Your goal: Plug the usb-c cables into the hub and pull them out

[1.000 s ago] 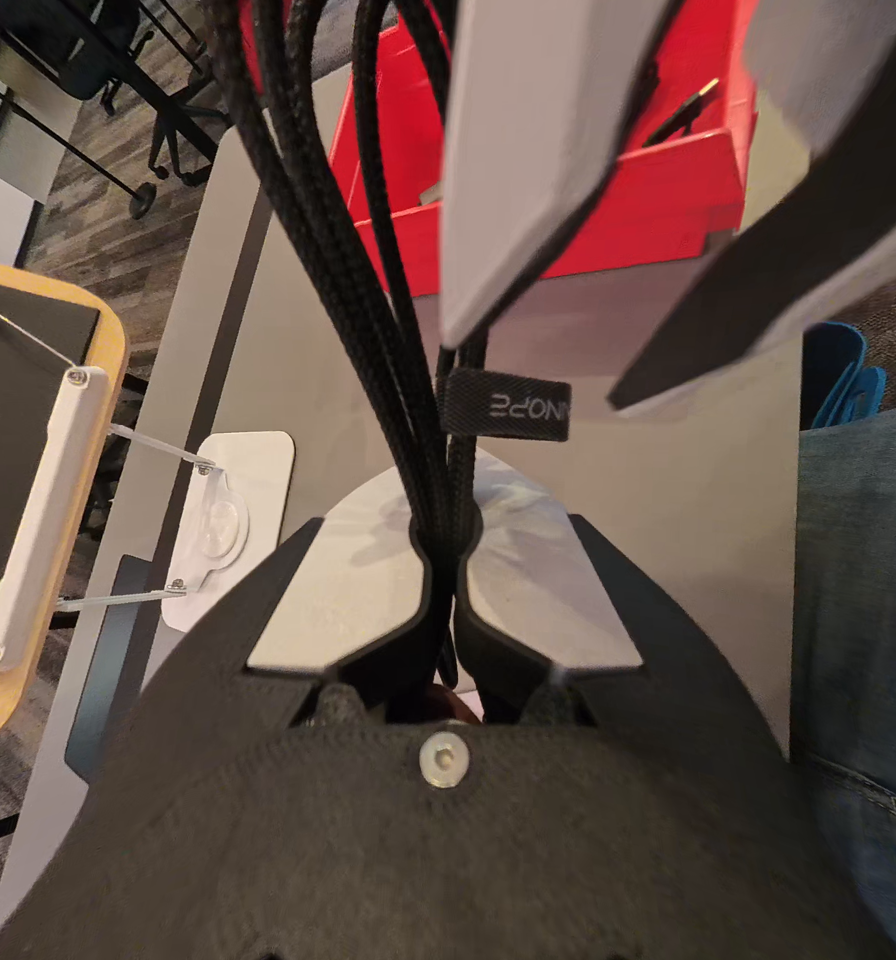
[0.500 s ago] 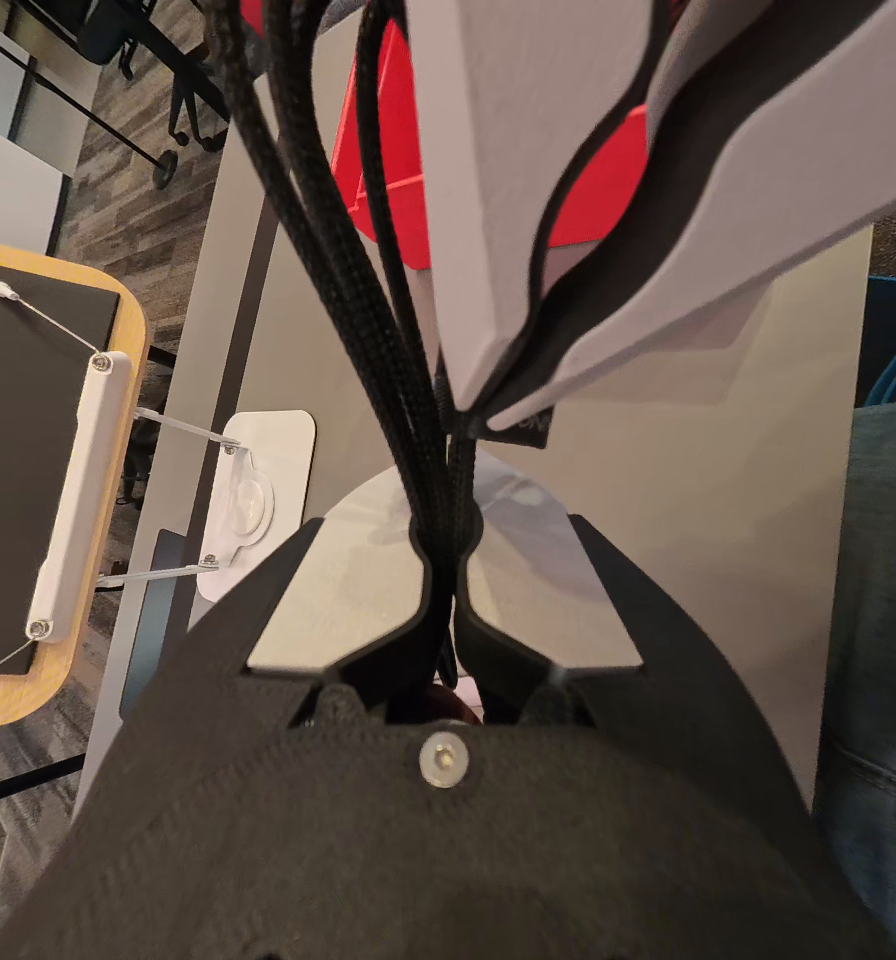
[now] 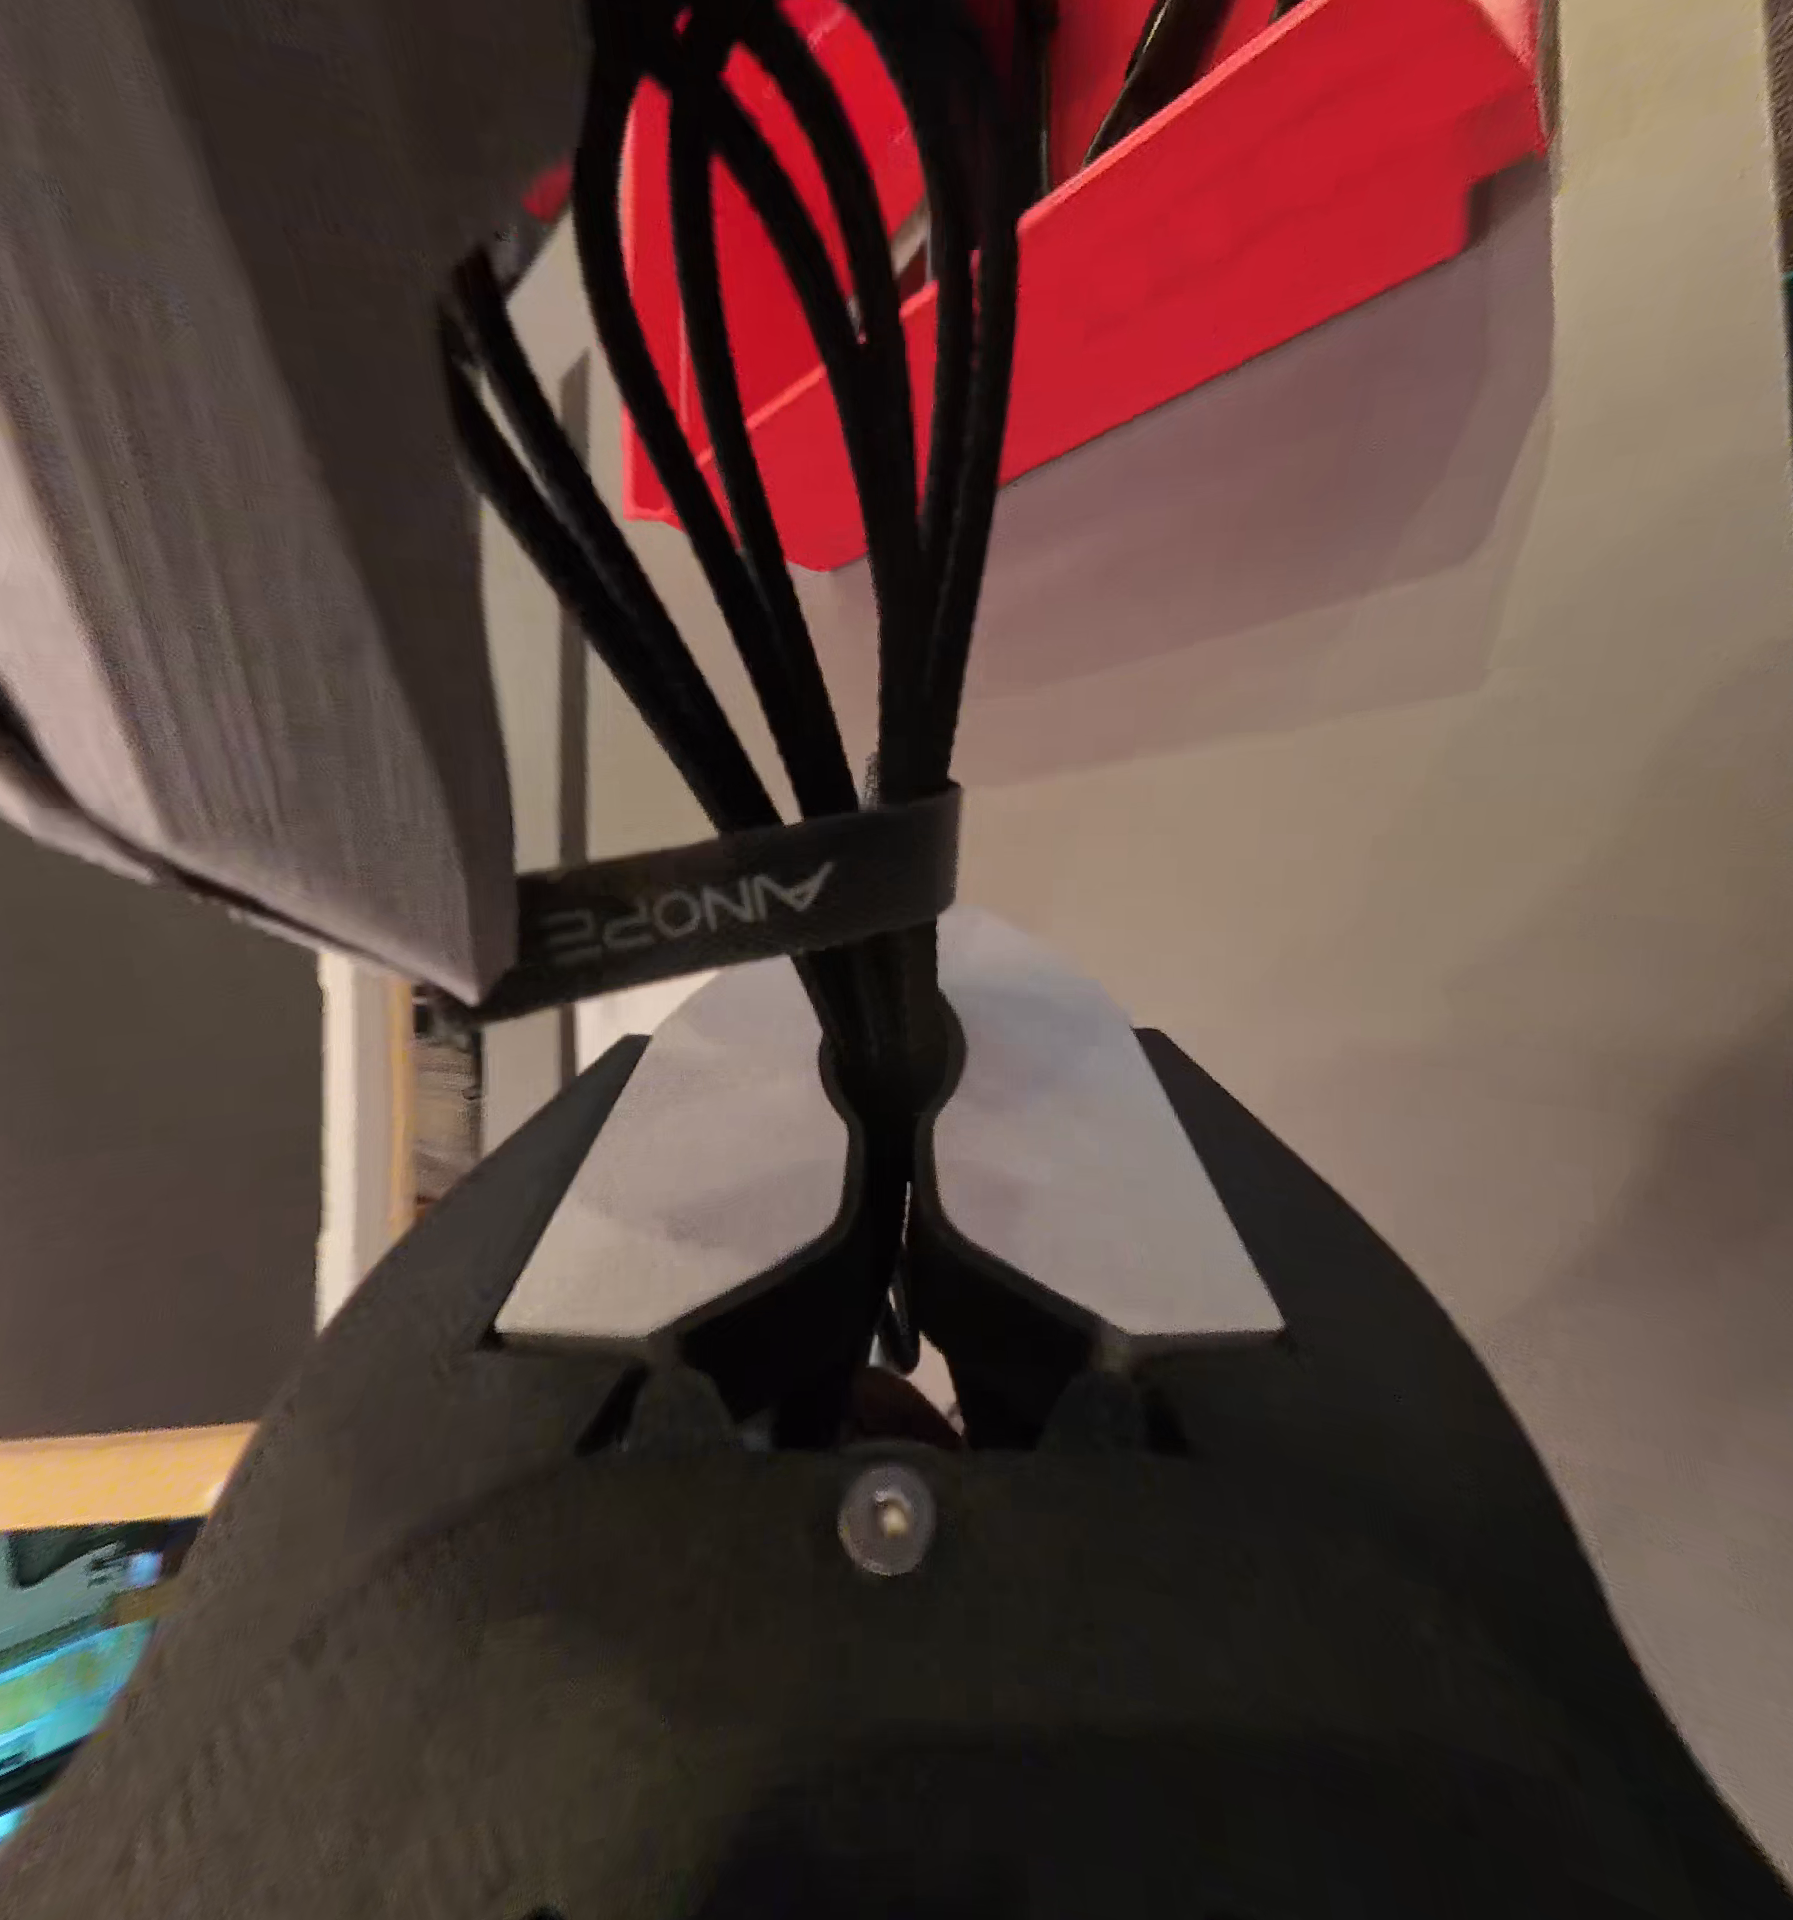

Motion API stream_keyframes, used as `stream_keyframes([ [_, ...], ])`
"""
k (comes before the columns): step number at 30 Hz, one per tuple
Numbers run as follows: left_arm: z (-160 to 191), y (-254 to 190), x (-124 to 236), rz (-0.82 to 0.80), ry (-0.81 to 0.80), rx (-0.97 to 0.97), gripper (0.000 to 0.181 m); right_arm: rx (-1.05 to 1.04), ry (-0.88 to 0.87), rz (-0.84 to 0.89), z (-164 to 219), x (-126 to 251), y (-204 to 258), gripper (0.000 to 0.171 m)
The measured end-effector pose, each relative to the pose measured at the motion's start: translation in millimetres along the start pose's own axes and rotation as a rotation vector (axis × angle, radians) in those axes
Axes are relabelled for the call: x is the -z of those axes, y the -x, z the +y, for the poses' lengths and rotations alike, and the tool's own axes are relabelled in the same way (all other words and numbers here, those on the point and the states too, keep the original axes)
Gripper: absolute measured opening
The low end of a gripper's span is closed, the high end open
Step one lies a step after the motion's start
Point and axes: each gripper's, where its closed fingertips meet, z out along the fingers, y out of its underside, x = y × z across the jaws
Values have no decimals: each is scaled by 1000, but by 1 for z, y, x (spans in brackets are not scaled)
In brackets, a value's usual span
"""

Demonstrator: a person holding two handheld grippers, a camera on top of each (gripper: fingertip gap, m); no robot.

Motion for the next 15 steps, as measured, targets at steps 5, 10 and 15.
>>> stream_keyframes([
  [5, -5, 13, 6, -169, 13, -124, 0, -89, 9, -65, 6, -1, -3, 0],
  [10, -7, 26, 13, -348, -1, -248, 0, -210, -26, -113, 11, -1, -3, 0],
  [15, -21, 35, 29, -477, -82, -342, 0, -305, -93, -195, 14, 1, 4, 0],
])
